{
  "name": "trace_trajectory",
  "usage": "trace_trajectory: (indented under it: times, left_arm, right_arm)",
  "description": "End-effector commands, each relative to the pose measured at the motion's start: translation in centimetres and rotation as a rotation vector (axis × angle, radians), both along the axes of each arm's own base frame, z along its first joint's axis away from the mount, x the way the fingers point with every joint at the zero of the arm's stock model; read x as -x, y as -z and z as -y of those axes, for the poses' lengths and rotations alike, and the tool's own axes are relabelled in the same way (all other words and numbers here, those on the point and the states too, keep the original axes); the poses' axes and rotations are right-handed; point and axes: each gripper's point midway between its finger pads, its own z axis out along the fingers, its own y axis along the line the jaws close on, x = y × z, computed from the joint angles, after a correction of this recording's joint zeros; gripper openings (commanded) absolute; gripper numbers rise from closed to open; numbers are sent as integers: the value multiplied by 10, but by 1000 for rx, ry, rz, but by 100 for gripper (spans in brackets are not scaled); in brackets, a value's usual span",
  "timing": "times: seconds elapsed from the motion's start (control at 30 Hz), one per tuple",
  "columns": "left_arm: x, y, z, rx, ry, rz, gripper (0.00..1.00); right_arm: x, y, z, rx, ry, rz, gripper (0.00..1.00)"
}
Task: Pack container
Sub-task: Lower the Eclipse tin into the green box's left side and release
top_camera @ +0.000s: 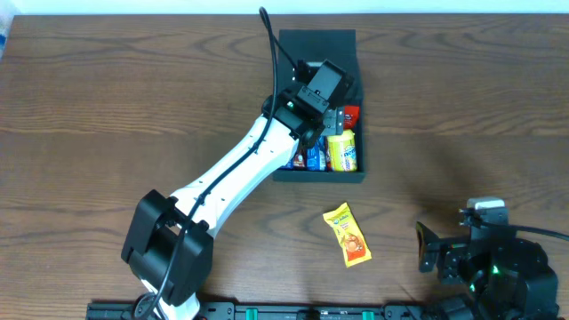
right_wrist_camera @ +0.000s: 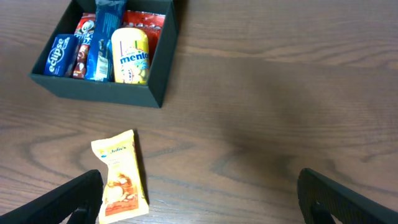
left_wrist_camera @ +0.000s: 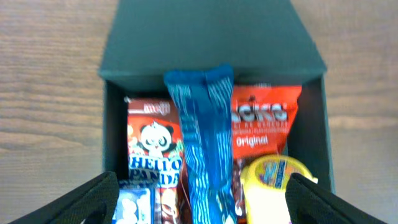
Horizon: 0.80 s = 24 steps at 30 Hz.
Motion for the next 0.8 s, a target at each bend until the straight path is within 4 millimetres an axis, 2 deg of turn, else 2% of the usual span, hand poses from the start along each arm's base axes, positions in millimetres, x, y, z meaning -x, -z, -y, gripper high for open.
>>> trace_trajectory:
  times: [0.0,0.1,0.2,0.37,0.77]
  left_arm:
    - [-14,6,-19,-89,-56,35,90]
    - [-19,16,-29,-145,-84,35,94]
    - [-20,25,-30,-164,-88,22,98]
    - [-24,40,-31,-198,-95,7,96]
    - [-27,60,-37,-257,-111,-6,96]
  right_arm:
    - [0,0,1,-8,13,-2,99]
    - [0,0,1,-8,13,-2,99]
    - [0,0,1,-8,13,-2,99]
    - [0,0,1,-8,13,-2,99]
    - [0,0,1,-8,13,-2,99]
